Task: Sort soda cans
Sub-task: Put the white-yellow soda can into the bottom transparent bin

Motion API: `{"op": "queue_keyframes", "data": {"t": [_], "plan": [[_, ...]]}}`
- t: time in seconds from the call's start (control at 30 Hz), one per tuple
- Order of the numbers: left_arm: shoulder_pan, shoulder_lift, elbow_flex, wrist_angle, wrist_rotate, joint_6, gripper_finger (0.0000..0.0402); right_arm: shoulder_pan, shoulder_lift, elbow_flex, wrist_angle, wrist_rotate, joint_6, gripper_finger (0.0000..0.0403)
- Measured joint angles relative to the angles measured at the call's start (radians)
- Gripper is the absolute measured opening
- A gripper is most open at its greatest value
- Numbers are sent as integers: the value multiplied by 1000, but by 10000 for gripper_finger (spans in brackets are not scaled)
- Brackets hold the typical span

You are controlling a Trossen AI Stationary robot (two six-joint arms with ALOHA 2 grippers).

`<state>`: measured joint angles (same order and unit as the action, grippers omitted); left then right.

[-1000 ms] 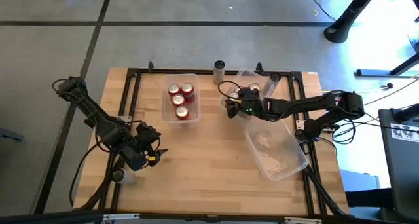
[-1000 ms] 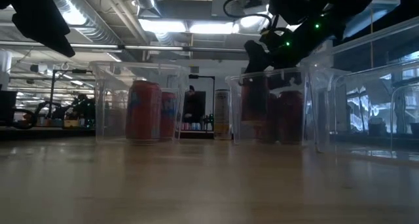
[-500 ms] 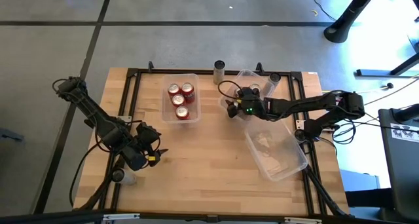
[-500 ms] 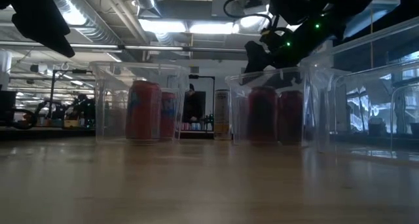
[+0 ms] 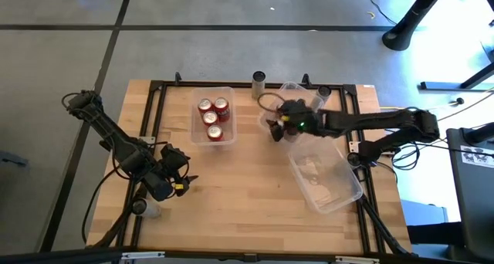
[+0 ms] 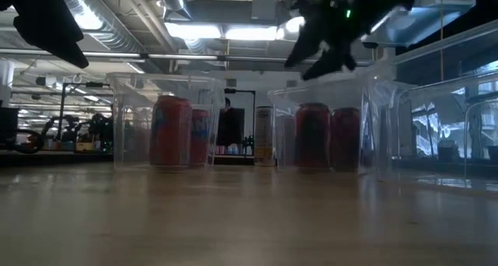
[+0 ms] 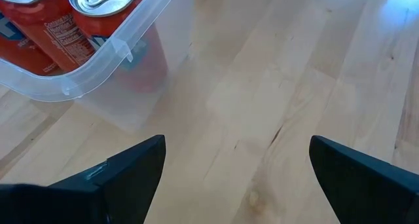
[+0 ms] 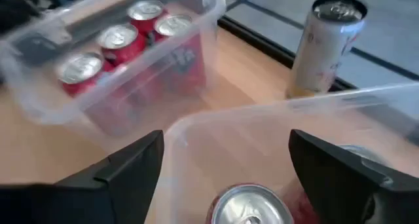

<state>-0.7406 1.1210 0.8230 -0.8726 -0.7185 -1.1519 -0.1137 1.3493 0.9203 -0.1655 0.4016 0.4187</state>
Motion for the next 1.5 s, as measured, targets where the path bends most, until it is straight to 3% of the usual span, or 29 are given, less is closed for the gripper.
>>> {"op": "queue_keyframes", "data": {"t": [0.23, 0.37, 0.53, 0.67, 1.07, 1.2, 1.5], "plan": [[0, 0, 0, 0, 0, 3, 365, 84, -71, 239, -522, -60, 68, 319], [0, 0, 0, 0, 0, 7, 365, 135, -69, 379, -843, 46, 187, 319], [0, 0, 0, 0, -13, 8, 365, 108, -70, 453, -1009, 190, 372, 318], [0, 0, 0, 1, -14, 1, 365, -37, -70, 457, -1051, 190, 389, 318], [-3, 0, 0, 1, -14, -27, 365, -578, -71, 415, -1001, -44, 211, 318], [-3, 0, 0, 1, -14, -21, 365, -678, -70, 345, -900, -127, 178, 318], [-3, 0, 0, -8, -15, -19, 365, -773, -70, 202, -796, -162, 175, 319]]}}
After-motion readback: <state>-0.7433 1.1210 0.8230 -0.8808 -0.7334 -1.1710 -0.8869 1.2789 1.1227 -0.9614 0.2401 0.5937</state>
